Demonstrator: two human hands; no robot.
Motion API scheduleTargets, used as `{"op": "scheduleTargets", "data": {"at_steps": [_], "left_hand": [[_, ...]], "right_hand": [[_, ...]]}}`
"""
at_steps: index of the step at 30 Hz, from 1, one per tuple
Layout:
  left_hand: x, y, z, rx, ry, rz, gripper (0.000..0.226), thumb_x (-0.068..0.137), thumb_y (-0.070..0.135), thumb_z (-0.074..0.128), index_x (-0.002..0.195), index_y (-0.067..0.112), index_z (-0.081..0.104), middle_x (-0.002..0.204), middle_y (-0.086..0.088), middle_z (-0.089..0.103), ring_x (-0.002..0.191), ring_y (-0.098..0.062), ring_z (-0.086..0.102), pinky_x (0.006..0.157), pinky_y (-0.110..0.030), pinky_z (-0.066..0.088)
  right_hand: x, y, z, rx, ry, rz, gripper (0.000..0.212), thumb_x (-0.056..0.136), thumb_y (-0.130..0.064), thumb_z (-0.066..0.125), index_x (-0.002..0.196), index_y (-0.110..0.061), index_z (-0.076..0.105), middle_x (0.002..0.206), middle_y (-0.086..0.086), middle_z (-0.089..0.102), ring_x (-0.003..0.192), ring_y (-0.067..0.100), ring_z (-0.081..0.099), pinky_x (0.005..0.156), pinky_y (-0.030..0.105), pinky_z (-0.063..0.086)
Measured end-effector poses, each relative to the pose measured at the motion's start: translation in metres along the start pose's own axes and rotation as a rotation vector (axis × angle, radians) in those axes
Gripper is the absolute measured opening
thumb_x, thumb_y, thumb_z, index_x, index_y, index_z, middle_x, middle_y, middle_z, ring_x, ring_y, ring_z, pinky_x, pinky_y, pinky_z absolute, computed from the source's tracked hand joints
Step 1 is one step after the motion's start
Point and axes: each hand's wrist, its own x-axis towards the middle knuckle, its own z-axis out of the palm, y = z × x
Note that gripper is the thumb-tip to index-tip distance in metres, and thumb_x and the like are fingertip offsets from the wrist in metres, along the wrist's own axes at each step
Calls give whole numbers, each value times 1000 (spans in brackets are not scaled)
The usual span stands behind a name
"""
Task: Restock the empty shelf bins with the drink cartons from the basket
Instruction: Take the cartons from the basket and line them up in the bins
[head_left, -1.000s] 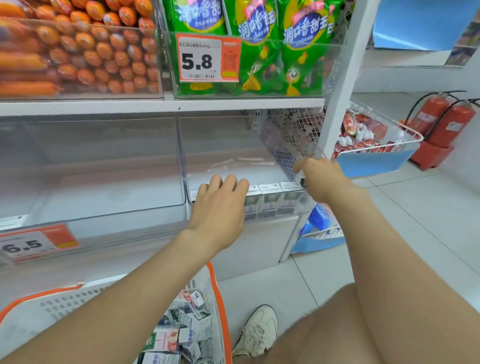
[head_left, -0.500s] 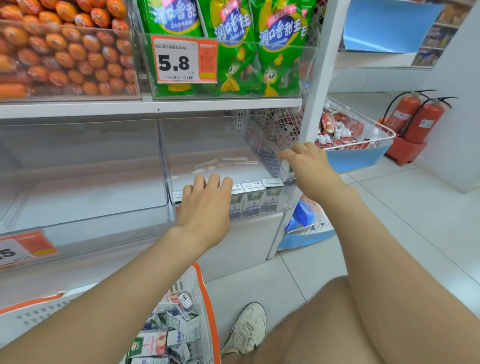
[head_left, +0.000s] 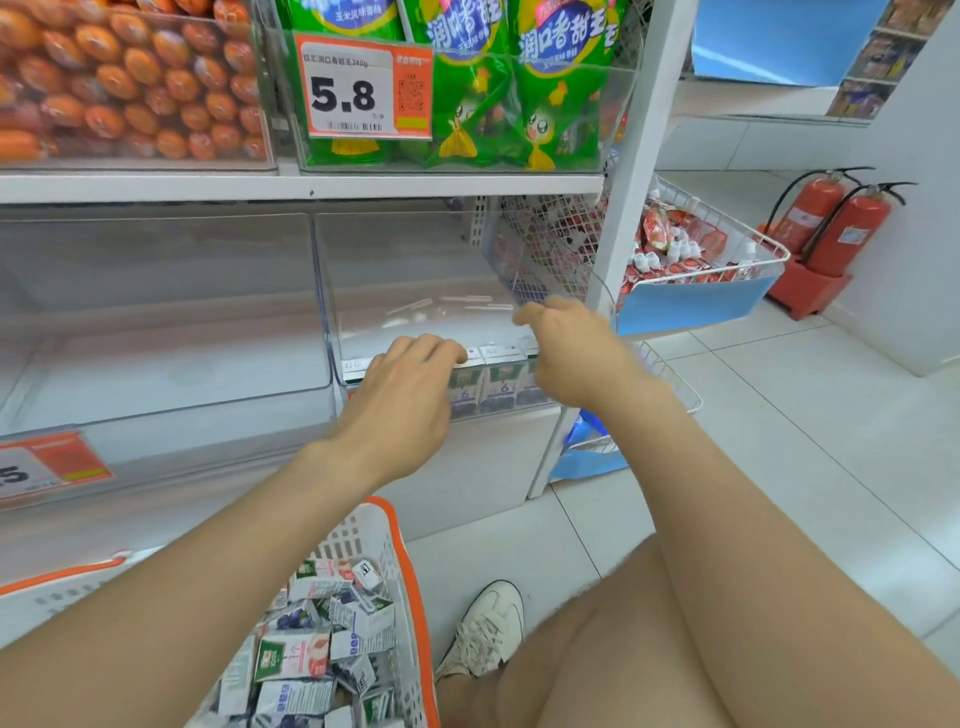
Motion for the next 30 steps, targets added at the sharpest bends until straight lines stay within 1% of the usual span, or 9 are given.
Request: {"op": "scheduleTargets", "data": {"at_steps": [3,6,12,16,20,24,27,29,30], "left_hand": [[-31,-14,-20,-78,195,98,26,90,-2,62,111,12,66,109,-4,63,102,-29,56,89,-37,44],[-82,-30,-34,-105,225,100,17,90,3,61,99,17,66,94,2,62,87,-22,56,77,-38,48],[-189,-83,-31,-62,-296,-109,21,101,30,47,115,32,63,105,14,65,91,-12,61,77,-40,54],[-252,-122,-4,-62,-691,-277,25,102,27,58,127,28,64,118,5,67,108,-16,61,92,-38,52],[-299,-146,27,-66,-974,-453,32,102,31,63,133,24,62,133,2,62,118,-20,58,96,-35,49],[-325,-158,53,-49,-1070,-521,42,100,17,64,142,22,57,149,-1,50,134,-25,53,109,-40,48],[-336,-166,64,20,-1123,-503,52,98,2,57,145,21,58,152,-5,49,133,-29,54,106,-45,51],[-339,-172,70,87,-1150,-514,27,102,25,60,127,17,68,145,-6,53,129,-30,52,108,-51,48],[-342,-174,73,121,-1156,-506,31,102,42,59,115,16,71,142,-6,54,129,-30,49,111,-55,44]], "right_hand": [[-22,-53,-5,221,9,-140,39,82,-5,54,116,-19,68,102,5,65,103,33,61,84,45,54],[-51,-110,10,253,-287,-335,30,86,-12,51,108,-22,69,105,6,69,102,30,64,85,43,56],[-99,-212,61,95,-788,-618,31,103,-25,50,125,-6,62,110,15,66,98,35,65,80,44,57],[-117,-256,111,-3,-907,-702,14,98,-14,53,86,-8,58,81,8,56,65,26,51,56,34,42],[-127,-270,158,-63,-937,-727,36,101,-10,54,69,-13,39,73,5,45,60,23,43,56,34,40],[-140,-267,200,-159,-1000,-734,30,99,-8,58,73,-14,45,78,2,47,67,21,52,57,34,44],[-150,-260,220,-257,-1069,-787,9,92,-8,70,95,-6,62,80,2,53,72,24,58,56,34,47],[-157,-253,230,-309,-1104,-835,18,91,-11,75,105,-6,64,84,3,57,81,26,62,65,37,54],[-160,-250,234,-323,-1106,-856,20,92,-13,75,108,-7,65,90,5,60,85,27,63,71,38,56]]}}
